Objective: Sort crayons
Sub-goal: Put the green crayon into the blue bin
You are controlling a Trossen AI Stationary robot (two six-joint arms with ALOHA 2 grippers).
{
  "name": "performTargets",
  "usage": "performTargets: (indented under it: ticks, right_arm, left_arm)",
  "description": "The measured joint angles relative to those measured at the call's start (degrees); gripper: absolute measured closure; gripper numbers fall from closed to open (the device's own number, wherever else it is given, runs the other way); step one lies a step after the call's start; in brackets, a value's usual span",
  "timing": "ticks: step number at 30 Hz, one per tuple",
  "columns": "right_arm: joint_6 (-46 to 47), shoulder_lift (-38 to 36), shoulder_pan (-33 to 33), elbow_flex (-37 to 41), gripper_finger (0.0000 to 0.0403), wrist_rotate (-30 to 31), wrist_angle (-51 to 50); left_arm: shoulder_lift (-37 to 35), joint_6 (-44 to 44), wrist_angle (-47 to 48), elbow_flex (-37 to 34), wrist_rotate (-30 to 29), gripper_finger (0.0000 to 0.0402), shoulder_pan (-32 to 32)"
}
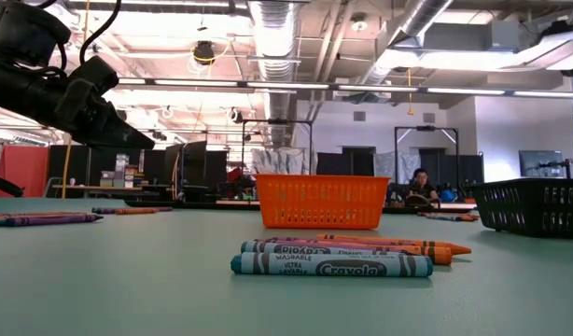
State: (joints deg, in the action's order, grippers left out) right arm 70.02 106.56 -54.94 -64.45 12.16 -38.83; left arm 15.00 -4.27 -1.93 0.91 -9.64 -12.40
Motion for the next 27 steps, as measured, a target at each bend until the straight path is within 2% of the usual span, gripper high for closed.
performTargets:
  ticks: [11, 20, 27]
  right_arm:
    - [1.4, -3.1, 0.0, -2.3, 0.0287, -1.1, -0.3]
    - [11.3, -3.9, -2.7, -1.9, 0.0287, -4.9, -6.2]
    - [17.0, -3.9, -4.8, -1.7, 0.0287, -5.1, -7.6]
  left_arm:
    - [0.0, 0.0, 0.0, 0.0, 0.0, 0.0384, 0.0]
    - [0.0, 0.0, 0.0, 0.0, 0.0, 0.0384, 0.0]
    - [0.0, 0.0, 0.0, 0.0, 0.0, 0.0384, 0.0]
